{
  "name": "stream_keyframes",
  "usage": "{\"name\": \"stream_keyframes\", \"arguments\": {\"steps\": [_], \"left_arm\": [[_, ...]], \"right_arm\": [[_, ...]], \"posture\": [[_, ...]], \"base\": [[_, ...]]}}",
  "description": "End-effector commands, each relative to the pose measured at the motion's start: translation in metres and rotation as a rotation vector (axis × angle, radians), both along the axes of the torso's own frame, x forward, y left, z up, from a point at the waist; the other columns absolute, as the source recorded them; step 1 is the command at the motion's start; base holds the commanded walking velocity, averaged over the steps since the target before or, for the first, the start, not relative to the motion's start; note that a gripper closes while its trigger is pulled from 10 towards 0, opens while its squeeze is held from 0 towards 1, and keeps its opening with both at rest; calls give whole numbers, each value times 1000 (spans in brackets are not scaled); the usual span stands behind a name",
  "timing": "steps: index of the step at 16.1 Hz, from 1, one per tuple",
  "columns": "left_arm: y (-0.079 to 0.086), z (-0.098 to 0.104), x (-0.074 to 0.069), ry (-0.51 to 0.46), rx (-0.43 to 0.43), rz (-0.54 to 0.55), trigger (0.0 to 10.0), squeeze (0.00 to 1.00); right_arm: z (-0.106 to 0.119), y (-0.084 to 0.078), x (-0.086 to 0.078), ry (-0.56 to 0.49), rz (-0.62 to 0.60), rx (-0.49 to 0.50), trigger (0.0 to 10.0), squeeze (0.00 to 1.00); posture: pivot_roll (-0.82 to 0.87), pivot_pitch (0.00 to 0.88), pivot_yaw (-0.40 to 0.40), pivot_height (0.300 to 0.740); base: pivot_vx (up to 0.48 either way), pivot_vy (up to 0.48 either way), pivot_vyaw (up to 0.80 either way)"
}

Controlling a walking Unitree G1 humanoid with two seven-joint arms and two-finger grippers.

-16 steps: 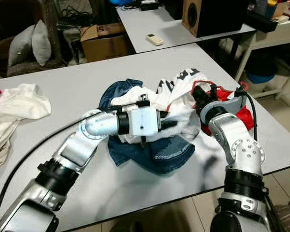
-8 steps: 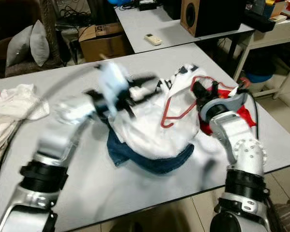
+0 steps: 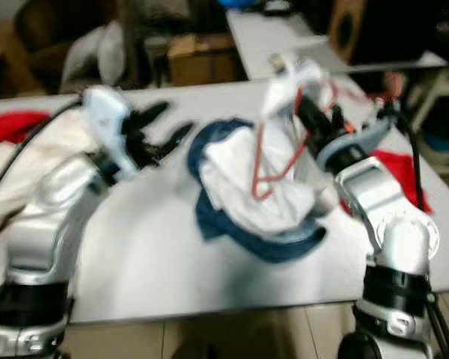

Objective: Hang hanger

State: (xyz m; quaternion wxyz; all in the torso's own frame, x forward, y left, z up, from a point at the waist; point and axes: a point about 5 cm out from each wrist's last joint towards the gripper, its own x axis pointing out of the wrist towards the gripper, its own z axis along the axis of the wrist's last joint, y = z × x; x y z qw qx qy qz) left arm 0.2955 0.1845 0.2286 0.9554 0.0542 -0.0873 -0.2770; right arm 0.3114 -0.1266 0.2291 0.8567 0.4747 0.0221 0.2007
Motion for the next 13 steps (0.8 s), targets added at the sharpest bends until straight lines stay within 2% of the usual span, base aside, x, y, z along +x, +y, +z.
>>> {"name": "stream_keyframes", "arguments": {"steps": [1,2,4,6,9,10,13], "left_arm": [[8,4,0,-35,-13,118,10000,1000],[13,4,-2,-58,-42,192,10000,1000],[15,2,-5,-57,-66,240,10000,1000],[6,-3,-8,-51,-77,235,10000,1000],[2,-2,-7,-67,-135,257,10000,1000],[1,-1,-6,-70,-142,253,10000,1000],[-4,3,-6,-83,-163,252,10000,1000]], "right_arm": [[8,5,-9,-94,35,-122,10000,0],[12,2,-19,-163,39,-180,10000,0],[13,-6,-28,-195,28,-165,10000,0],[18,-17,-37,-267,9,-181,10000,0],[31,-21,-51,-381,26,-192,10000,0],[32,-22,-52,-395,23,-255,10000,0],[39,-22,-55,-430,8,-297,10000,0]], "posture": [[74,18,70,740],[75,24,62,740],[76,27,58,740],[70,37,56,740],[57,42,64,740],[57,42,64,740],[53,49,70,740]], "base": [[0,0,800],[0,0,800],[0,0,800],[0,0,800],[0,0,800],[0,0,800],[0,0,767]]}}
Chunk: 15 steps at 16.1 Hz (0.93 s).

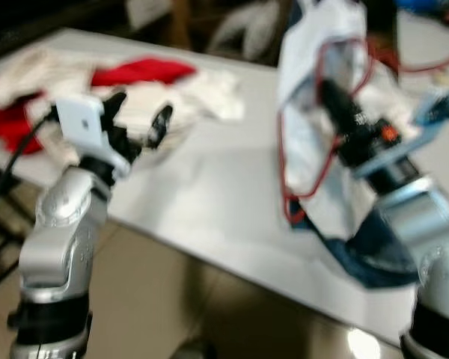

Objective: Hang hanger

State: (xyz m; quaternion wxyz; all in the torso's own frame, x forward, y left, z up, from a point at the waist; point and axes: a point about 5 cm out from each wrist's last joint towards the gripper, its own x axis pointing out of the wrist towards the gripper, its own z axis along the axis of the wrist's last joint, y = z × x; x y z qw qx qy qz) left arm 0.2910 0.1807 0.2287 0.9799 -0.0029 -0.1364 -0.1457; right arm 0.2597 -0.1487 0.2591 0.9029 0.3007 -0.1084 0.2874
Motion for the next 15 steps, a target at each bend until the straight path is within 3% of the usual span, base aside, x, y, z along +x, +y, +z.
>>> {"name": "stream_keyframes", "arguments": {"steps": [1,3,5,8,15], "left_arm": [[-1,4,-1,-12,-12,4,10000,1000],[-6,4,-3,-20,14,-11,10000,1000],[-9,4,-4,-29,16,-3,10000,1000],[-9,6,-3,-34,8,4,10000,1000],[-19,5,-5,-40,35,-12,10000,1000]], "right_arm": [[16,1,-6,-86,11,-8,10000,0],[31,2,-8,-163,-6,-23,10000,0],[43,-5,-6,-191,-29,70,10000,0],[48,-7,-4,-197,-37,86,10000,0],[42,7,-9,-169,-4,-74,10000,0]], "posture": [[54,49,69,740],[57,49,65,740],[58,45,61,740],[57,45,60,740],[49,44,56,740]], "base": [[0,0,744],[0,0,656],[0,0,622],[0,0,717],[0,0,729]]}}
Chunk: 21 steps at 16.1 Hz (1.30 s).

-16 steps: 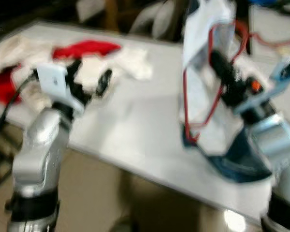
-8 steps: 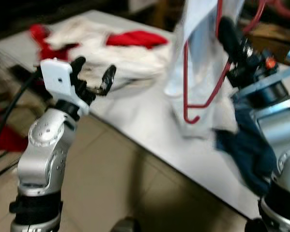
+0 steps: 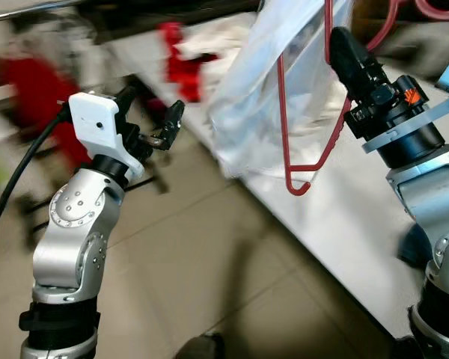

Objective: Hang hanger

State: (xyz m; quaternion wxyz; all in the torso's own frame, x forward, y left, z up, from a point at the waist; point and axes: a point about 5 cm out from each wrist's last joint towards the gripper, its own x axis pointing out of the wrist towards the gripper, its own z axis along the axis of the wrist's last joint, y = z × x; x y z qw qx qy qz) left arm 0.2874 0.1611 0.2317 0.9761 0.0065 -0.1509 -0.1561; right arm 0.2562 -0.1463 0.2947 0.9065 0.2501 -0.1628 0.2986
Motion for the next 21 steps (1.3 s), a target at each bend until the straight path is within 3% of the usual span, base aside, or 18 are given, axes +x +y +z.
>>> {"name": "stream_keyframes", "arguments": {"steps": [1,4,8,11,16,20,21], "left_arm": [[0,1,-1,-6,16,9,10000,1000],[-3,-1,0,6,18,13,10000,1000],[-7,-14,-10,54,59,13,10000,1000],[-12,-27,-16,101,96,-8,10000,1000],[-18,-30,-15,108,135,-29,10000,1000],[-25,-34,-12,122,146,-56,10000,1000],[-28,-35,-10,127,149,-65,10000,1000]], "right_arm": [[1,9,-6,-24,33,-41,10000,0],[-12,20,-6,18,67,-69,10000,0],[-43,27,-8,112,24,-140,10000,0],[-82,28,-8,234,-54,-201,10000,0],[-99,26,-8,273,-162,-256,10000,0],[-102,31,-3,299,-165,-235,10000,0],[-107,31,0,310,-196,-284,10000,0]], "posture": [[49,44,56,740],[54,43,55,740],[63,67,32,740],[64,74,24,740],[61,74,31,740],[57,73,36,740],[57,73,41,740]], "base": [[0,0,738],[0,0,738],[0,0,756],[0,0,775],[0,0,789],[0,0,0],[0,0,0]]}}
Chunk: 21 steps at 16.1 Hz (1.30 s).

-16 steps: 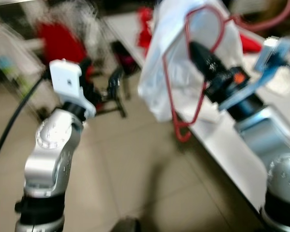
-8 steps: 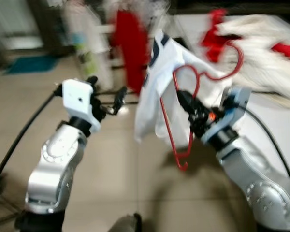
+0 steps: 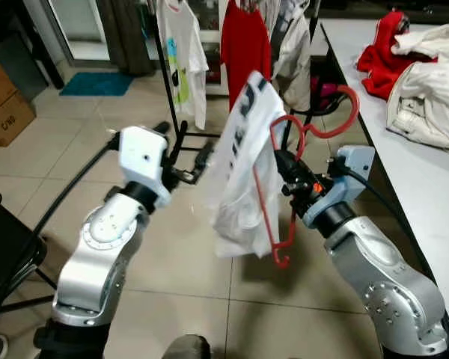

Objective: Hang hanger

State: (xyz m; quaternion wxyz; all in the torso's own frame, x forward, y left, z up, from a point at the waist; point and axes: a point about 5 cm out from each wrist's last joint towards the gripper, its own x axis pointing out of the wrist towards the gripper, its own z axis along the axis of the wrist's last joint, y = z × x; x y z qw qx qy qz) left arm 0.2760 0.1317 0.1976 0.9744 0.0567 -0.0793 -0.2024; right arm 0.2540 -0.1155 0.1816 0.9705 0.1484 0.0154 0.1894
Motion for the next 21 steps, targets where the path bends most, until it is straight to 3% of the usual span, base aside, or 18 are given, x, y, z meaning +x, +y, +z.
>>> {"name": "stream_keyframes", "arguments": {"steps": [1,4,6,8,10,11,12,13,15,21], "left_arm": [[0,-2,3,11,15,-3,10000,1000],[-7,-9,9,36,41,-34,10000,1000],[-13,-12,25,26,130,-62,10000,1000],[-25,-14,37,36,176,-146,10000,1000],[-37,-15,42,49,159,-224,10000,1000],[-43,-17,47,45,180,-239,10000,353],[-46,-19,52,43,200,-250,10000,0],[-48,-20,58,36,216,-235,10000,0],[-49,-18,64,19,223,-232,0,0],[-47,-10,64,-80,257,-187,0,0]], "right_arm": [[2,1,3,-22,-22,-30,10000,0],[-1,7,4,-17,-4,-10,10000,0],[2,14,4,-41,35,-12,10000,0],[7,21,4,-51,84,-11,10000,0],[13,25,4,-62,124,16,10000,0],[15,27,4,-69,135,15,10000,0],[17,28,4,-79,148,19,10000,0],[20,29,3,-96,161,34,10000,0],[25,31,1,-117,183,64,10000,0],[20,27,2,-99,156,59,10000,0]], "posture": [[57,73,44,740],[61,74,43,740],[61,75,36,740],[59,71,32,740],[53,69,35,740],[44,66,36,740],[37,63,38,740],[37,63,38,740],[25,54,44,740],[26,49,46,740]], "base": [[0,0,0],[0,0,0],[0,0,0],[0,0,0],[0,0,0],[0,0,0],[0,0,0],[0,0,0],[0,0,0],[0,0,0]]}}
